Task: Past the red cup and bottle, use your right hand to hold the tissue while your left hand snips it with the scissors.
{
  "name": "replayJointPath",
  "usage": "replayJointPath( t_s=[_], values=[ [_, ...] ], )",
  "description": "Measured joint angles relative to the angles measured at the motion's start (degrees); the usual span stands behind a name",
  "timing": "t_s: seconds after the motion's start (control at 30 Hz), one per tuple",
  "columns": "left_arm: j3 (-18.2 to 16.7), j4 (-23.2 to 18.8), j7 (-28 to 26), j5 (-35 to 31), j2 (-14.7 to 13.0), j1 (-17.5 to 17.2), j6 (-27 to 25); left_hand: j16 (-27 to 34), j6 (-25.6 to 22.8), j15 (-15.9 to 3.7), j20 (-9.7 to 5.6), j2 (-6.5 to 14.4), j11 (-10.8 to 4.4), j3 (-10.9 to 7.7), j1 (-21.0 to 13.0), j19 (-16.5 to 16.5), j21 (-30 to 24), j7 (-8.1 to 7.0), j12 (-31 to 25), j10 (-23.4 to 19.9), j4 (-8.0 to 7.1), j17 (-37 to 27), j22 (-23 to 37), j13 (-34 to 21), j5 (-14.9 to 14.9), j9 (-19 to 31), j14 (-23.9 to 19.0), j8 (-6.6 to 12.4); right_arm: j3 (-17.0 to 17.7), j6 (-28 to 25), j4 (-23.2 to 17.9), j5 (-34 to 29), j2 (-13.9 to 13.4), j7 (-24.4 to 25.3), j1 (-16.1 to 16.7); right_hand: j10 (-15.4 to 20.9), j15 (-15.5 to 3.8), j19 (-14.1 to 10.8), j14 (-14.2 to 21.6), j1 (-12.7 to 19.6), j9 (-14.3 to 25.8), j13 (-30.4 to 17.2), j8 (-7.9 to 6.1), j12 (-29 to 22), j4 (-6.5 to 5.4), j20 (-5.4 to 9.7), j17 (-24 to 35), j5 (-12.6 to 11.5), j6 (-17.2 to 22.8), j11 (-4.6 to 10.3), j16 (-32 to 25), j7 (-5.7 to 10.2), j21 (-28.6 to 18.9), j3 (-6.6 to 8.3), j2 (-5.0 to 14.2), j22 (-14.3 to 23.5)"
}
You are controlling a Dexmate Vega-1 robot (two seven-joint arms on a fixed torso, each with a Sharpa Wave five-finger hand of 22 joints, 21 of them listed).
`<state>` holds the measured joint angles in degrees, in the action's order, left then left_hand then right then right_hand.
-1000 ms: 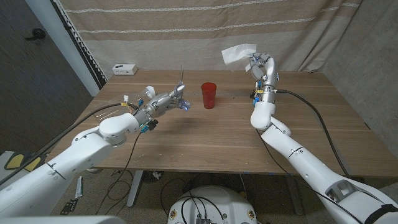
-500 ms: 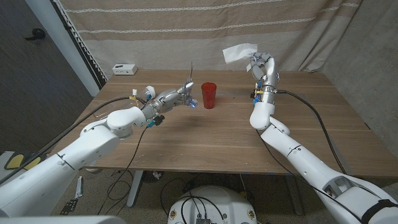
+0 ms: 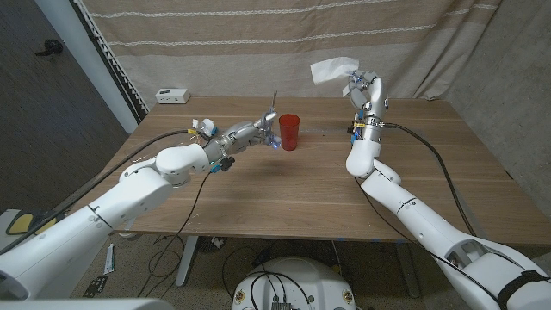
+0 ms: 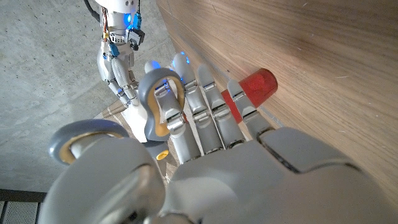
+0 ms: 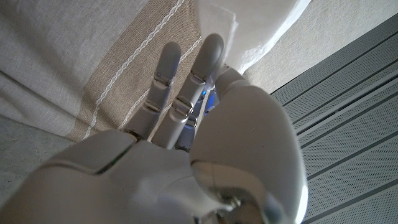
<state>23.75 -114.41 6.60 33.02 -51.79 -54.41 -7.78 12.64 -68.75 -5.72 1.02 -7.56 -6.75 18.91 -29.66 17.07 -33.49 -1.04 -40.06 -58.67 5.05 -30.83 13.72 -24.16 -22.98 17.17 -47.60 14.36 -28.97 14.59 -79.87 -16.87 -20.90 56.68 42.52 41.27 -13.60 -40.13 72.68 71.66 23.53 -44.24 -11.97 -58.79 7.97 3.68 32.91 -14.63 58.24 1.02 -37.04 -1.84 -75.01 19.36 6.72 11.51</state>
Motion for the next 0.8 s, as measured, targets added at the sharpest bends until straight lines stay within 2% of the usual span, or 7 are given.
replayJointPath(
  t_s=[0.6,0.8],
  values=[
    [3.6,3.7,4.1,0.0,2.2,5.1,-0.6,0.0,0.0,0.0,0.0,0.0,0.02,0.0,0.0,0.0,-0.2,0.0,-0.2,0.0,0.0,0.3,0.0,0.0,0.0,0.0,0.0,0.01,0.1,-1.0,0.2,0.6,0.2,-0.7,-0.4,0.4,0.0,0.4,0.0,-0.6,-0.4,-0.7,0.04,-0.4,0.47,-0.01,-0.3,-0.7,0.6,-0.41,0.8,-0.62,0.5,0.93,-0.46,-0.9],
    [4.6,5.2,5.8,-0.9,3.4,6.6,0.4,0.0,0.0,0.1,-0.22,0.7,0.03,-0.25,-0.7,-0.2,-0.2,0.0,-0.2,0.0,-0.24,0.1,0.0,0.0,-0.3,0.0,0.5,0.01,-0.1,-1.3,0.0,0.2,0.0,-0.6,-0.7,0.4,0.3,0.4,0.3,-0.9,-0.7,-0.7,0.04,-0.4,0.38,-0.01,-0.3,-1.1,0.6,-0.4,1.3,-0.62,0.5,1.03,-0.45,-0.9]
  ],
)
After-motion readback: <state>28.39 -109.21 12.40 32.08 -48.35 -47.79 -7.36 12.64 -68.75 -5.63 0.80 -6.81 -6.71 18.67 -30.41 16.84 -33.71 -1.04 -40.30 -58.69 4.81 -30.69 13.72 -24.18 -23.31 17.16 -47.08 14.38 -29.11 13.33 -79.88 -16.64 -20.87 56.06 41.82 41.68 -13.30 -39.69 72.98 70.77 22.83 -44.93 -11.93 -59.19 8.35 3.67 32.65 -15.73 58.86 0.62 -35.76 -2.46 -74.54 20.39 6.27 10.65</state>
